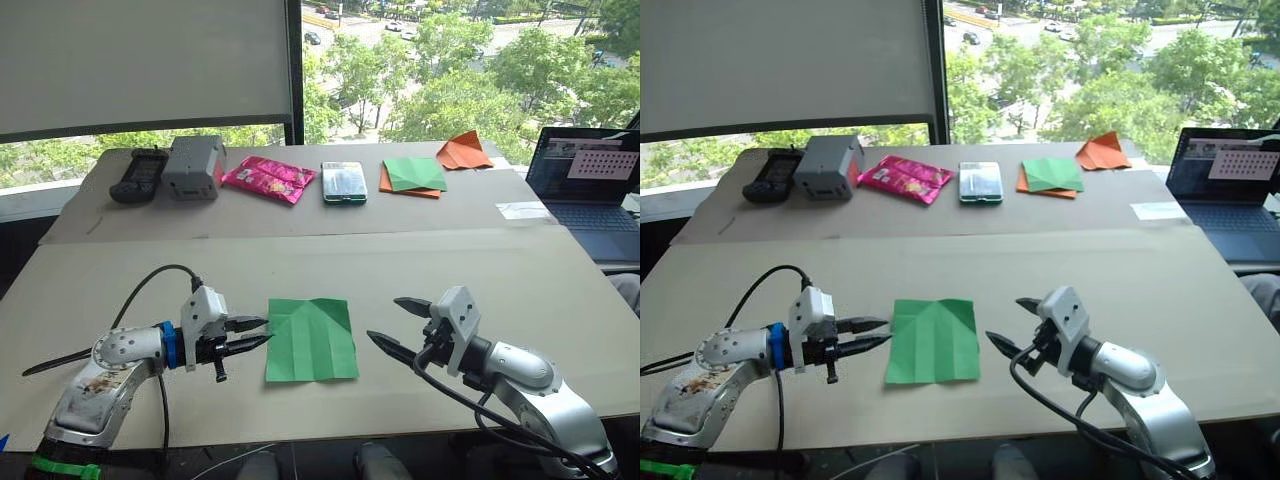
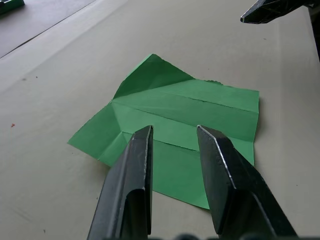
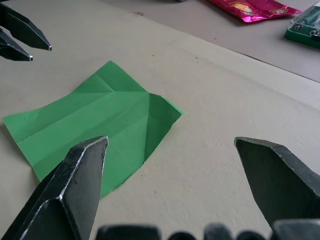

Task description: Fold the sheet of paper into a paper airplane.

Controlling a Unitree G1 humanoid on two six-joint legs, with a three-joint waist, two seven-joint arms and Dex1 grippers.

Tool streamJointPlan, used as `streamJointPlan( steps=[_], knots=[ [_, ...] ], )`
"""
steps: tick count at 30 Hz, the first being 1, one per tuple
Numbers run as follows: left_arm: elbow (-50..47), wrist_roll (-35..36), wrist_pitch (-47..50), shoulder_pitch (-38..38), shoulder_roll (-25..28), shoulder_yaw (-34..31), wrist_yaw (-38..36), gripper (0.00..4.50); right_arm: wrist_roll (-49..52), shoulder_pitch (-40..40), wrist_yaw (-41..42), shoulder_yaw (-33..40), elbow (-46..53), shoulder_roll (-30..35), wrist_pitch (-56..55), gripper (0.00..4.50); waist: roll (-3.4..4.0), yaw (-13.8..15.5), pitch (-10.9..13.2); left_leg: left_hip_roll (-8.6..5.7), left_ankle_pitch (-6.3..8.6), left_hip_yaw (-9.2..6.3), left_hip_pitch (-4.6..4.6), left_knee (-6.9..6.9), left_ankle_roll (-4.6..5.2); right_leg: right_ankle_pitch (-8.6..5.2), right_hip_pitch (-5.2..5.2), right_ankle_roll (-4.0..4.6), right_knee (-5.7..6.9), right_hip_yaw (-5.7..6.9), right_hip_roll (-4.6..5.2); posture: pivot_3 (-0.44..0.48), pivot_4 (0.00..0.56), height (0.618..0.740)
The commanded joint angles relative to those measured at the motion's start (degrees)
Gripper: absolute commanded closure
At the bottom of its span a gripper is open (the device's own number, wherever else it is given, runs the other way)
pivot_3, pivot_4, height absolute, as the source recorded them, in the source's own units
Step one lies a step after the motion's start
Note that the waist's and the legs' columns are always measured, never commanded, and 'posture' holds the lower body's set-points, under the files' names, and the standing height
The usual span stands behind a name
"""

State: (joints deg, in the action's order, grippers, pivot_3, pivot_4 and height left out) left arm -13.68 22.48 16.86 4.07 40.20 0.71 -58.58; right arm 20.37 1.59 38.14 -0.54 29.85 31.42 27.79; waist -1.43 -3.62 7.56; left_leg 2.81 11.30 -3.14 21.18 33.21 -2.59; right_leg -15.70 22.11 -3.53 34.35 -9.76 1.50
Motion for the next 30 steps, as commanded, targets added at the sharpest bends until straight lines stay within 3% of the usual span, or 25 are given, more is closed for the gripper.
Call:
streamJointPlan(
  steps=[1, 11, 14, 24, 25, 30],
  knots=[
    [4.0, -4.8, -4.0, 1.9, -1.2, 3.5, 0.7, 4.48, -0.2, -0.3, -0.4, 0.3, 0.6, 0.8, 0.5, 0.0, 0.0, -0.2, 0.0, 0.0, 0.0, 0.0, 0.01, 0.04, 0.0, 0.01, -0.01, -0.02, 0.04, 0.0, -0.01, 0.0, 0.15, 0.74],
    [10.4, -12.7, -8.8, 3.8, -3.1, 10.4, 0.4, 4.48, -1.5, -2.6, -0.7, -2.1, -0.8, 2.5, 4.6, 0.0, -0.03, -0.1, 0.0, 0.0, 0.0, -0.04, -0.02, 0.19, 0.01, 0.01, 0.03, -0.04, 0.52, 0.0, -0.05, 0.0, 0.15, 0.74],
    [10.8, -13.5, -9.6, 3.4, -3.3, 11.1, 0.2, 4.5, -2.8, -3.2, -0.8, -3.0, -2.4, 3.4, 5.3, 0.84, 0.04, 0.0, -0.1, 0.0, 0.0, -0.03, -0.03, 0.27, 0.01, 0.01, 0.01, -0.03, 0.52, 0.0, -0.04, 0.0, 0.15, 0.74],
    [11.6, -15.3, -11.0, 2.9, -3.3, 11.9, 0.3, 4.5, -0.2, -3.3, 2.7, -5.4, 0.0, 4.0, 6.6, 4.3, 0.12, 0.1, -0.2, 0.0, 0.05, -0.02, 0.02, 0.5, 0.08, -0.02, -0.02, -0.08, 0.57, 0.0, -0.04, 0.0, 0.15, 0.74],
    [11.5, -15.3, -11.0, 2.8, -3.2, 11.9, 0.3, 4.5, 1.3, -2.6, 3.7, -5.4, 1.6, 4.4, 7.7, 4.46, 0.12, 0.1, -0.2, 0.0, 0.05, -0.02, 0.02, 0.5, 0.09, -0.02, -0.01, -0.08, 0.57, 0.0, -0.04, 0.0, 0.15, 0.74],
    [11.0, -15.4, -11.0, 2.6, -3.0, 12.1, 0.0, 4.5, 9.6, 0.8, 8.0, -7.5, 9.2, 6.6, 14.7, 4.46, 0.07, 0.1, -0.2, 0.0, 0.06, -0.04, 0.04, 0.52, 0.1, -0.05, -0.04, -0.11, 0.6, 0.0, -0.04, 0.0, 0.15, 0.74]
  ],
)
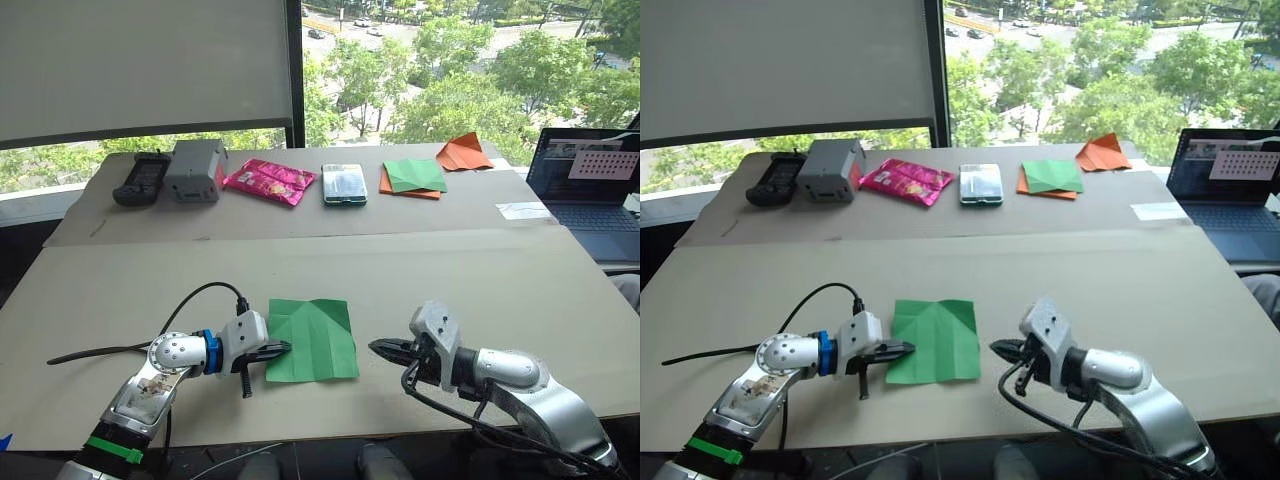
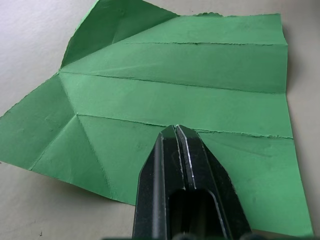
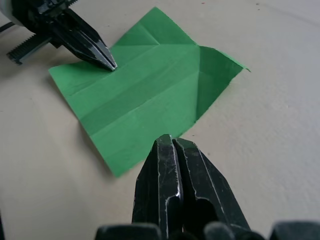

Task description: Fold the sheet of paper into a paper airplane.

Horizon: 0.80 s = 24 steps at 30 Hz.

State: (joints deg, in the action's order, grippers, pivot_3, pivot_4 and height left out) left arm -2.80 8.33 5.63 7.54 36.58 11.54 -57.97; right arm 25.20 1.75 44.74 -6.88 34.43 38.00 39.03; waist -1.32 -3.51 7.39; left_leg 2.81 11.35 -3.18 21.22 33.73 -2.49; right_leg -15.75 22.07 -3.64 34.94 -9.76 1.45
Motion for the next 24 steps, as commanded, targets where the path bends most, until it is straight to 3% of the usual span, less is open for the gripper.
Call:
streamJointPlan(
  steps=[1, 6, 10, 14, 20, 24],
  knots=[
    [-0.2, -1.3, 0.3, -1.0, 0.8, 1.4, -0.9, 4.5, 4.5, 1.2, 0.9, -2.8, 5.3, -0.2, 3.8, 4.46, -0.11, -0.1, -0.1, 0.0, 0.0, 0.0, 0.0, 0.0, 0.0, 0.0, 0.0, 0.0, 0.0, 0.0, 0.0, 0.0, 0.15, 0.74],
    [-0.8, -1.2, 0.6, -1.1, 1.6, 1.9, -2.1, 4.5, -2.3, 2.8, -5.7, -7.3, 3.3, -2.9, 1.1, 4.46, -0.16, 0.0, -0.2, 0.01, 0.01, 0.0, -0.02, 0.0, -0.01, -0.02, 0.06, 0.03, 0.0, 0.0, 0.01, 0.0, 0.15, 0.74],
    [-0.9, -1.0, 0.6, -0.9, 2.1, 1.9, -2.7, 4.5, -2.7, 3.1, -7.8, -5.2, 1.6, -5.1, -0.4, 4.46, -0.15, -0.1, -0.2, 0.01, 0.02, 0.02, -0.01, 0.0, -0.03, -0.03, 0.08, 0.03, -0.01, 0.0, 0.01, 0.0, 0.15, 0.74],
    [-0.6, -1.1, 0.7, -0.2, 2.1, 2.2, -3.1, 4.5, -3.4, -1.9, -8.1, -2.0, -5.1, -6.4, -3.2, 4.46, -0.15, -0.3, -0.2, 0.01, 0.02, 0.02, -0.01, 0.01, -0.03, -0.03, 0.07, 0.03, -0.01, 0.0, 0.01, 0.0, 0.15, 0.74],
    [-0.1, -1.2, 0.7, 0.4, 1.4, 2.6, -3.2, 4.5, -13.3, -15.0, -6.6, -6.7, -25.0, -8.0, -13.7, 4.46, 0.05, -0.3, -0.3, 0.0, 0.01, 0.02, 0.0, 0.03, -0.01, -0.02, 0.06, 0.02, 0.01, 0.0, -0.01, 0.0, 0.15, 0.74],
    [-0.4, -1.1, 0.8, 0.0, 1.1, 2.6, -2.9, 4.5, -15.7, -19.1, -2.9, -8.4, -31.4, -8.4, -18.6, 4.46, 0.2, -0.1, -0.4, -0.01, 0.03, 0.02, 0.03, 0.02, 0.04, -0.03, 0.01, -0.02, 0.01, 0.0, -0.02, 0.0, 0.15, 0.74]
  ],
)
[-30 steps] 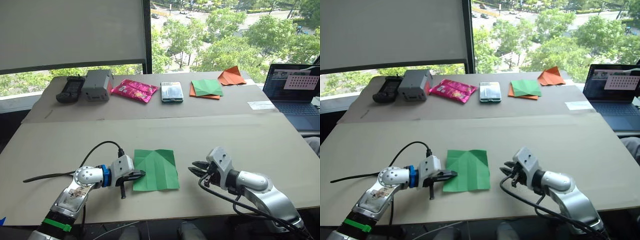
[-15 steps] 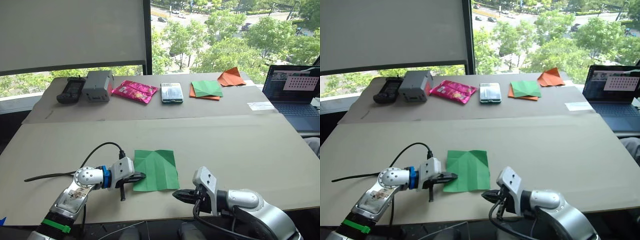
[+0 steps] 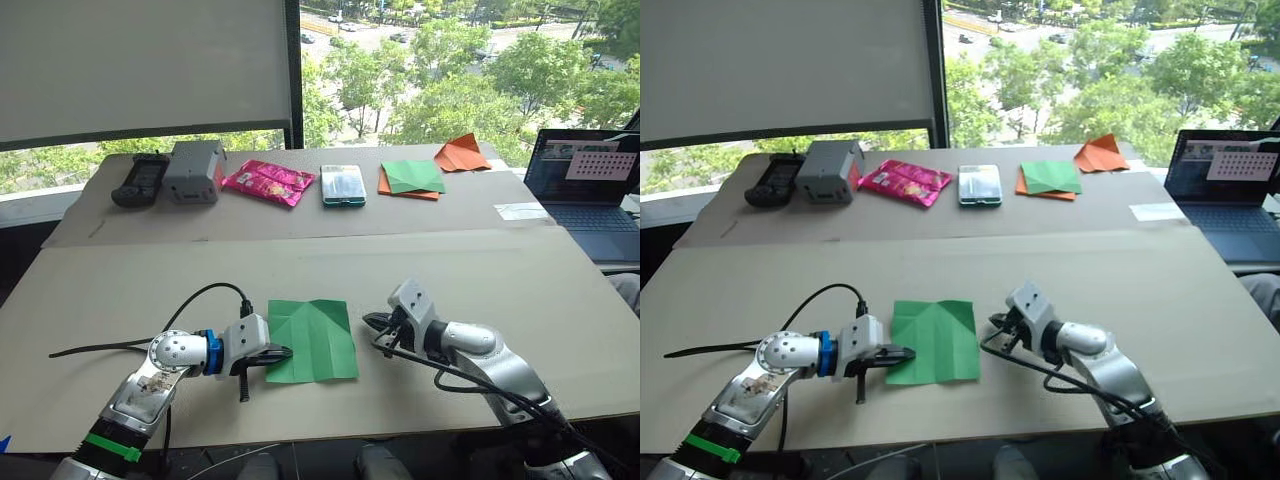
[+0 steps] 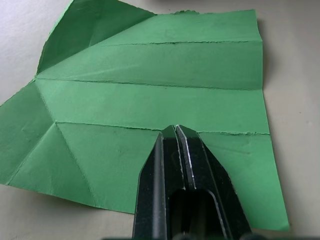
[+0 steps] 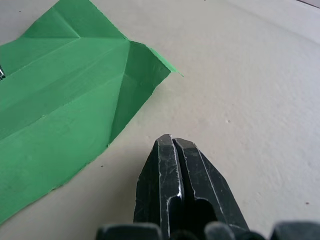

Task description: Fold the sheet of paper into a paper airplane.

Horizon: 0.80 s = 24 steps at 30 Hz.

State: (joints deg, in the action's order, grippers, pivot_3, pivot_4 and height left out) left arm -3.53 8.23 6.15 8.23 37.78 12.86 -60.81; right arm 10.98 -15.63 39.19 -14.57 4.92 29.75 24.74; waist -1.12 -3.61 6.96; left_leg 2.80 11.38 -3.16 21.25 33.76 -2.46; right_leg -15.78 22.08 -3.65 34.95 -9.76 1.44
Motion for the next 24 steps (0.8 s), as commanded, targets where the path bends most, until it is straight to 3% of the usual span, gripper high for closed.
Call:
streamJointPlan(
  steps=[1, 13, 19, 24],
  knots=[
    [0.3, -1.0, 0.2, -0.8, -0.2, 1.3, 0.1, 4.5, -1.9, -2.3, 3.8, -1.2, -2.7, 0.0, -5.2, 4.46, 0.02, 0.0, 0.0, 0.0, 0.01, 0.0, 0.0, 0.02, 0.01, -0.01, -0.01, -0.01, 0.0, 0.0, 0.0, 0.0, 0.15, 0.74],
    [-0.7, -1.1, 0.6, -2.4, -0.3, 1.0, 1.4, 4.5, -2.1, -4.9, 8.3, -4.3, -3.6, -5.7, -6.6, 4.46, 0.08, -0.1, -0.1, 0.0, 0.01, -0.03, -0.05, 0.05, 0.01, 0.0, -0.07, -0.03, 0.08, 0.0, -0.02, 0.0, 0.15, 0.74],
    [-0.8, -1.1, 0.6, -2.7, -0.2, 0.9, 1.7, 4.5, 0.6, -4.0, 11.0, -2.6, -0.6, -5.6, -4.0, 4.46, 0.09, -0.1, -0.1, 0.0, 0.01, -0.03, -0.05, 0.06, 0.01, 0.0, -0.07, -0.02, 0.08, 0.0, -0.02, 0.0, 0.15, 0.74],
    [-0.9, -1.3, 0.4, -2.8, -0.3, 1.0, 1.9, 4.5, -1.0, -5.7, 9.6, -0.7, -4.7, -4.8, -5.5, 4.46, 0.1, -0.1, -0.1, 0.0, 0.01, -0.02, -0.06, 0.06, 0.01, -0.01, -0.07, -0.02, 0.07, 0.0, -0.02, 0.0, 0.15, 0.74]
  ],
)
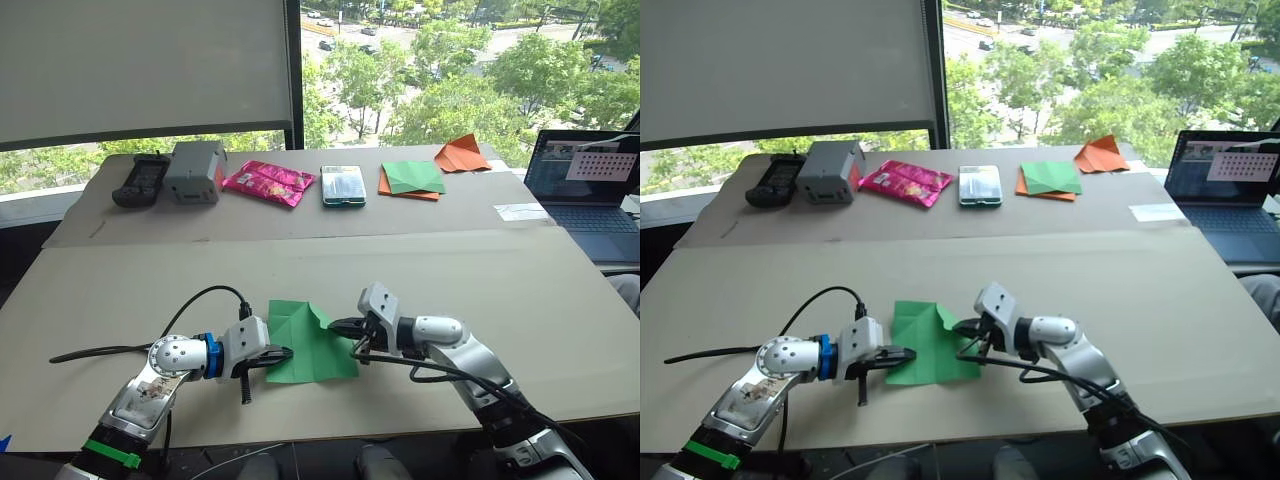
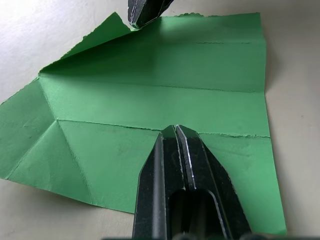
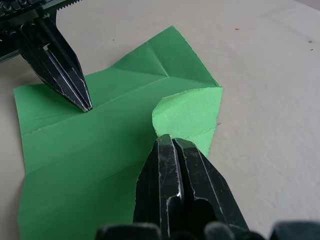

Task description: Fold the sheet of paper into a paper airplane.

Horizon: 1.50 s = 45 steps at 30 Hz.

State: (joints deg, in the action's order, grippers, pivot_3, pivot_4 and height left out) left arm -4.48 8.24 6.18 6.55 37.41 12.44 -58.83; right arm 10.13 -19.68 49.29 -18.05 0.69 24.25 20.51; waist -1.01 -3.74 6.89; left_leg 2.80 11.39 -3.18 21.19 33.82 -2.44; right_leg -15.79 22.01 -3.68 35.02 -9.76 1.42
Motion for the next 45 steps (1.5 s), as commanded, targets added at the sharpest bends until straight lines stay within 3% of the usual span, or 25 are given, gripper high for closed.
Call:
streamJointPlan(
  steps=[1, 6, 11, 18, 21, 26, 35, 41, 45],
  knots=[
    [0.0, -1.3, 0.4, -1.1, 0.0, 1.5, -0.1, 4.5, 0.0, -2.0, -0.6, 3.4, -0.9, 0.9, -1.3, 4.46, 0.0, 0.0, 0.0, 0.0, 0.0, 0.0, 0.01, 0.0, 0.0, 0.0, 0.01, 0.0, 0.0, 0.0, 0.0, 0.0, 0.15, 0.74],
    [0.0, -1.3, 0.3, -1.0, 0.0, 1.6, 0.0, 4.5, 0.2, -1.4, 1.1, 4.8, -1.7, 3.5, -1.2, 4.46, 0.01, 0.1, 0.0, 0.0, 0.0, 0.0, 0.01, 0.0, 0.0, 0.0, 0.0, 0.0, 0.0, 0.0, 0.0, 0.0, 0.15, 0.74],
    [0.3, -1.3, 0.1, -0.9, 0.2, 1.3, 0.0, 4.5, 2.2, 3.2, 5.4, 3.7, 4.6, 7.8, 2.1, 4.46, 0.0, 0.1, 0.0, 0.0, 0.0, 0.0, 0.02, 0.0, 0.0, -0.01, -0.01, -0.01, -0.01, 0.0, 0.0, 0.0, 0.15, 0.74],
    [0.1, -1.2, 0.1, -1.3, 0.4, 1.4, -0.2, 4.5, 16.6, 15.8, 10.6, 4.5, 29.3, 14.0, 15.6, 4.46, 0.04, 0.0, 0.0, 0.0, 0.01, -0.02, 0.05, 0.01, 0.0, -0.06, 0.02, -0.01, 0.0, 0.0, 0.0, 0.0, 0.15, 0.74],
    [-0.3, -1.0, 0.3, -1.4, 0.7, 1.4, -0.7, 4.5, 14.1, 18.0, 6.5, 0.1, 33.1, 13.4, 17.8, 4.46, -0.19, -0.1, -0.1, 0.0, 0.01, -0.03, 0.01, 0.01, 0.0, -0.07, 0.04, 0.0, 0.0, 0.0, 0.0, 0.0, 0.15, 0.74],
    [-0.9, -0.8, 0.6, -1.7, 1.6, 1.2, -1.4, 4.5, 8.1, 19.2, -4.2, -2.3, 31.2, 8.0, 16.8, 4.46, -0.28, -0.1, -0.2, 0.0, 0.04, 0.0, 0.01, -0.01, -0.05, -0.09, 0.14, 0.03, -0.02, 0.0, 0.02, 0.0, 0.15, 0.74],
    [0.7, -0.1, 1.0, 1.6, 3.7, 1.1, -5.8, 4.5, -0.3, 32.7, -20.7, -4.6, 36.8, 1.7, 14.1, 4.46, -0.32, 0.1, -0.3, 0.04, 0.14, -0.01, 0.0, -0.06, -0.2, -0.17, 0.19, 0.09, -0.02, 0.0, 0.01, 0.0, 0.15, 0.74],
    [3.4, -0.2, 0.3, 4.6, 4.5, 1.3, -9.0, 4.5, -6.0, 36.4, -29.9, -3.9, 31.6, -4.0, 6.3, 4.46, -0.43, -0.1, -0.3, 0.06, 0.37, -0.02, -0.03, -0.06, -0.59, -0.18, 0.22, 0.11, -0.02, 0.01, 0.01, 0.0, 0.15, 0.74],
    [4.0, -0.4, 0.2, 6.0, 4.3, 1.8, -10.2, 4.5, -5.1, 40.5, -36.7, -0.4, 27.2, -12.3, -2.9, 4.46, -0.61, 0.5, -0.2, 0.06, 0.38, -0.03, -0.01, -0.14, -0.59, -0.19, 0.23, 0.11, -0.04, 0.02, 0.02, 0.0, 0.15, 0.74]
  ],
)
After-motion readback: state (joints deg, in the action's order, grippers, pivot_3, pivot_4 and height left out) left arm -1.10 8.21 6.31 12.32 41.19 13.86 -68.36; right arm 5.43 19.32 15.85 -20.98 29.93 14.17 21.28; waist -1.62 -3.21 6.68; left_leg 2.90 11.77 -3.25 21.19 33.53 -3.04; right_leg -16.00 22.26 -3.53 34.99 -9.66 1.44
